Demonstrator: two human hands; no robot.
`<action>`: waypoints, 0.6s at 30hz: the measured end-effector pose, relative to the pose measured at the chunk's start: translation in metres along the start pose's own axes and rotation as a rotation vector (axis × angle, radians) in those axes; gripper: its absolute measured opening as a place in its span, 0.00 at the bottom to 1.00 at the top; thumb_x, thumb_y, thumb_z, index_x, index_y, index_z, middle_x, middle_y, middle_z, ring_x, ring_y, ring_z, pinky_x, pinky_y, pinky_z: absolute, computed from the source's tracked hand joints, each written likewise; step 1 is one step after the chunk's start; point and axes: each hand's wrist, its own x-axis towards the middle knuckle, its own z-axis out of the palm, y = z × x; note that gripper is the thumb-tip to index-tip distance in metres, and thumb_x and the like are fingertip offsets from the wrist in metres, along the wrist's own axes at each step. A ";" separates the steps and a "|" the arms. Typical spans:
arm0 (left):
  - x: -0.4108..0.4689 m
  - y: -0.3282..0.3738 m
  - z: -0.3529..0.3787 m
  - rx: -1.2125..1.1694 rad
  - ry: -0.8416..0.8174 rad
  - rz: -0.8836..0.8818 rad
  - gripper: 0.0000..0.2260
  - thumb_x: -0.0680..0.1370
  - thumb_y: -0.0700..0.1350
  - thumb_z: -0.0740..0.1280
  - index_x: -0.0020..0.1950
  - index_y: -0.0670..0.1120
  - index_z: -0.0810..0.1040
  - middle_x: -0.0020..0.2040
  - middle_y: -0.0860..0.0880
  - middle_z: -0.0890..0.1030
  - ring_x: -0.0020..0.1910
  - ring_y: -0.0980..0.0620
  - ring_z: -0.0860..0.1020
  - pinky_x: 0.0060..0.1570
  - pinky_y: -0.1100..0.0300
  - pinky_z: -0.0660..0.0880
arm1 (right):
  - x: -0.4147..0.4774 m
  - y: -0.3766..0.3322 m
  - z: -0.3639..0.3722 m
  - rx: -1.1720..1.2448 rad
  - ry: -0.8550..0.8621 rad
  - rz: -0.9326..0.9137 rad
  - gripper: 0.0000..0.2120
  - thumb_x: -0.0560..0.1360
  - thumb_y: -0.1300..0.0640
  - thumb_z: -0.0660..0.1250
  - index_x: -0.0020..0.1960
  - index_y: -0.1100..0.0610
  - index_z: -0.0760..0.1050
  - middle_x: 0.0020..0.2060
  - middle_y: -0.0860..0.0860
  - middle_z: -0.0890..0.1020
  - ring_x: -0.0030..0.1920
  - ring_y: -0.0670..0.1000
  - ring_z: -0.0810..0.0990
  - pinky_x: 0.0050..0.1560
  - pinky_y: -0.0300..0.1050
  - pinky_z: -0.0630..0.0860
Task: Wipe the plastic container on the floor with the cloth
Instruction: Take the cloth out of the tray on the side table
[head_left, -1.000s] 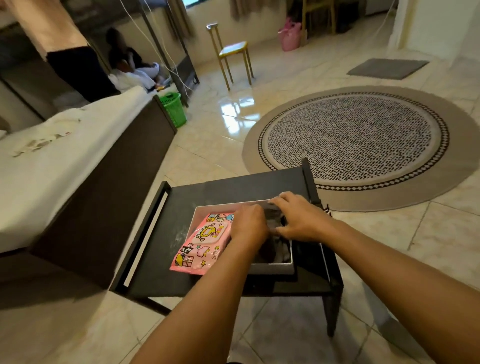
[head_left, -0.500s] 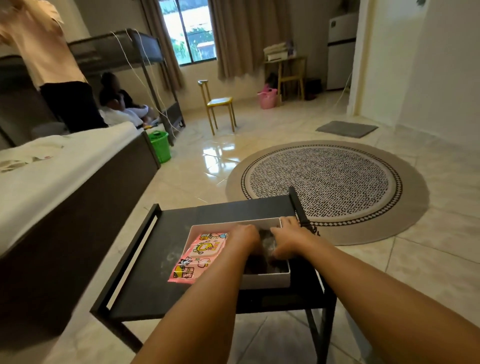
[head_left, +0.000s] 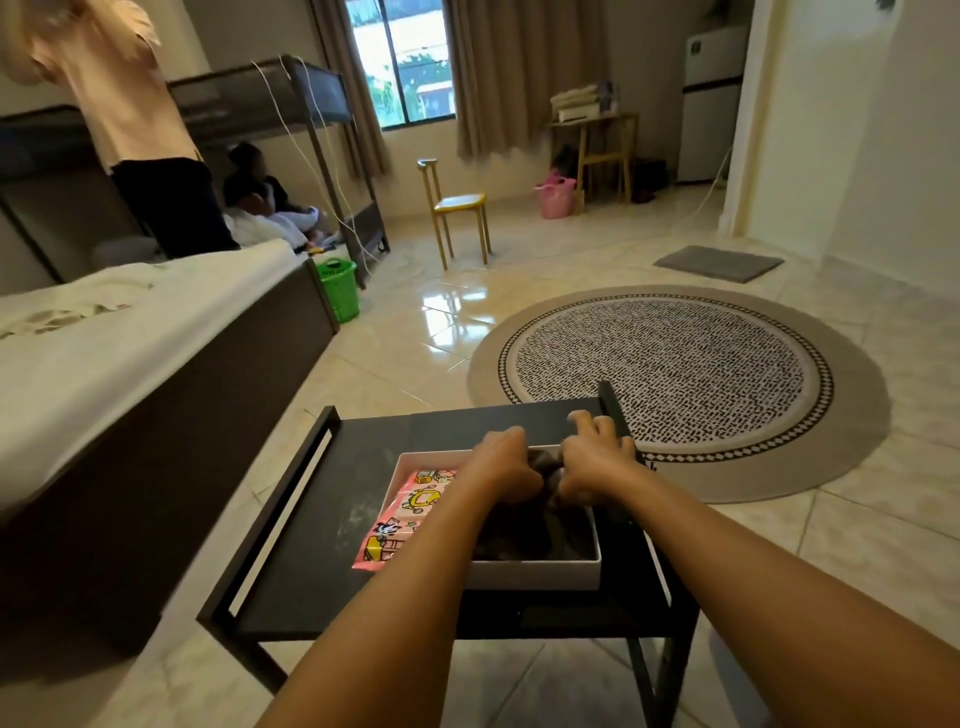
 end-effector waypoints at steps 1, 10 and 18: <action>-0.002 0.000 -0.008 -0.039 0.036 0.014 0.10 0.72 0.41 0.68 0.50 0.46 0.70 0.47 0.47 0.75 0.45 0.49 0.74 0.41 0.56 0.72 | -0.004 0.000 -0.008 0.029 0.035 -0.013 0.26 0.67 0.46 0.76 0.62 0.54 0.77 0.75 0.53 0.56 0.74 0.59 0.53 0.71 0.59 0.57; -0.028 0.034 -0.077 -0.806 0.110 0.161 0.14 0.74 0.32 0.68 0.57 0.43 0.73 0.53 0.38 0.77 0.52 0.41 0.79 0.50 0.48 0.80 | -0.037 0.048 -0.079 1.332 0.067 -0.165 0.28 0.70 0.66 0.75 0.65 0.60 0.67 0.56 0.62 0.81 0.57 0.59 0.81 0.55 0.53 0.80; -0.051 0.108 -0.049 -1.301 -0.055 0.164 0.11 0.76 0.42 0.70 0.55 0.39 0.78 0.48 0.40 0.82 0.47 0.45 0.82 0.48 0.53 0.80 | -0.094 0.113 -0.108 1.528 0.233 -0.121 0.09 0.77 0.65 0.67 0.57 0.64 0.78 0.46 0.59 0.85 0.45 0.57 0.85 0.42 0.51 0.84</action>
